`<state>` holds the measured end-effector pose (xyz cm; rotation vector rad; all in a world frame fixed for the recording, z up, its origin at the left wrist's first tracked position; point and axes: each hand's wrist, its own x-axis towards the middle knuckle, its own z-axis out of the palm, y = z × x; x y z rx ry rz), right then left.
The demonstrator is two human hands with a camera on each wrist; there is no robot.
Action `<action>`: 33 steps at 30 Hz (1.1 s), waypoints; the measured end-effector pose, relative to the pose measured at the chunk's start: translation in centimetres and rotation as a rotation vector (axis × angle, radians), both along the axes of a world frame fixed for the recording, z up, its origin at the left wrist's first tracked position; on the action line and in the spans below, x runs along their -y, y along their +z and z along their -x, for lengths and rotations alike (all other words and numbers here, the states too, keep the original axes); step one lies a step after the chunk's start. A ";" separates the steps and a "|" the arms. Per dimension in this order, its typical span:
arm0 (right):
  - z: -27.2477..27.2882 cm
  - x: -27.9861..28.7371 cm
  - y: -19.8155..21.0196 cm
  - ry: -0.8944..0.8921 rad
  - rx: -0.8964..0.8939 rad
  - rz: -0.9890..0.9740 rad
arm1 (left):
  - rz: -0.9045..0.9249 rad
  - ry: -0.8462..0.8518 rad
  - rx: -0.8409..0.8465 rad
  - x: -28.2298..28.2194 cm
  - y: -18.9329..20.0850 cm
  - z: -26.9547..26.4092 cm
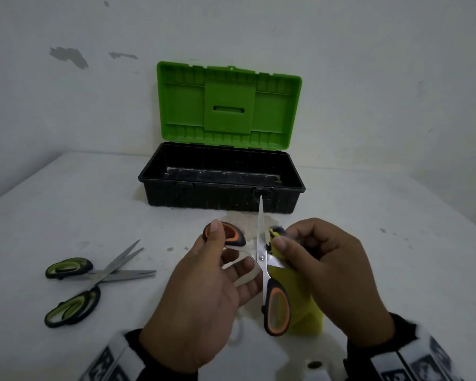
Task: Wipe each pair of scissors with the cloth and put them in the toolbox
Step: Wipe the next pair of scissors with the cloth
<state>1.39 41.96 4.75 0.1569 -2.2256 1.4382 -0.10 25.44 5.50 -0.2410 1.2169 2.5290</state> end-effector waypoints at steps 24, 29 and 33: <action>-0.4 0.0 0.3 0.116 -0.014 -0.098 | 0.404 0.085 -0.229 -1.0 -0.5 0.4; 0.1 0.7 -0.4 -0.003 -0.042 0.060 | 0.527 0.093 -0.417 -1.2 0.2 0.0; -0.1 1.6 -0.4 -0.077 -0.012 0.070 | 0.632 0.095 -0.508 -0.7 0.5 -0.1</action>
